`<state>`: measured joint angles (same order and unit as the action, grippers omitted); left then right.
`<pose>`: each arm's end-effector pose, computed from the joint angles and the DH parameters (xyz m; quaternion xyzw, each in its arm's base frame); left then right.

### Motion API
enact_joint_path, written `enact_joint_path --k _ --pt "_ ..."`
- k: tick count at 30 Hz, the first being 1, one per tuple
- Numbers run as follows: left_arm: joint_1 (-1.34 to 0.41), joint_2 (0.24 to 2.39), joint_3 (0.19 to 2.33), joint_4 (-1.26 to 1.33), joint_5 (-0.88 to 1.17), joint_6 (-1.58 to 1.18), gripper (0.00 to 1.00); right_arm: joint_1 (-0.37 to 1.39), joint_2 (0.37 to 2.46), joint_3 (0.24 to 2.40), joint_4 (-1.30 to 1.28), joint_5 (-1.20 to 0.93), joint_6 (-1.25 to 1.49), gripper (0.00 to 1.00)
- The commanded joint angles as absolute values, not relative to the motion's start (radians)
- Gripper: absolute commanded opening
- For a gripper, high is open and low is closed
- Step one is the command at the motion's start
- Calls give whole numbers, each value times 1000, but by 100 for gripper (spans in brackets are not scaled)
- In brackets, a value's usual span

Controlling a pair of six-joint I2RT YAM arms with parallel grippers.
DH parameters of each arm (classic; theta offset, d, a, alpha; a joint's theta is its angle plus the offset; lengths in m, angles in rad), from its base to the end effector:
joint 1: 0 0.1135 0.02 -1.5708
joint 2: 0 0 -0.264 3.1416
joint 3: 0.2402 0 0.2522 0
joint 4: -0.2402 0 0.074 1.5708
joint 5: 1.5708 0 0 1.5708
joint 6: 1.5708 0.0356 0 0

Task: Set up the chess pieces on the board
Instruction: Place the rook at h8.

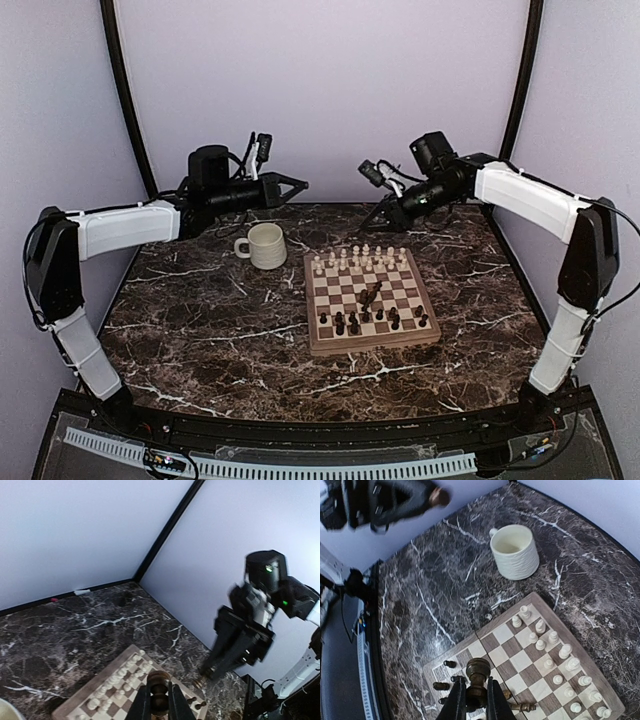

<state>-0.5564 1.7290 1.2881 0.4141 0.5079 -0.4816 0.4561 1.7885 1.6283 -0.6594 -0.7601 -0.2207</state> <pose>0.3422 -0.2332 0.3211 0.2011 0.6865 -0.4912 0.4970 0.3452 0.1967 0.3185 -0.4152 0.7697 0.3827 0.2978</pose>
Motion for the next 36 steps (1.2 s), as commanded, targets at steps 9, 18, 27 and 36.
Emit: enact_joint_path --k 9,18,27,36 --pt "-424 1610 1235 178 424 -354 0 925 1874 1723 -947 -182 -616 0" --pt "-423 1542 1217 178 445 -375 0 1034 1992 1704 -927 -65 -593 0" --pt "-423 1512 1220 170 453 -371 0 1059 2072 1736 -959 -28 -572 0" --pt "-423 1515 1221 169 459 -373 0 1063 2088 1740 -966 -16 -573 0"
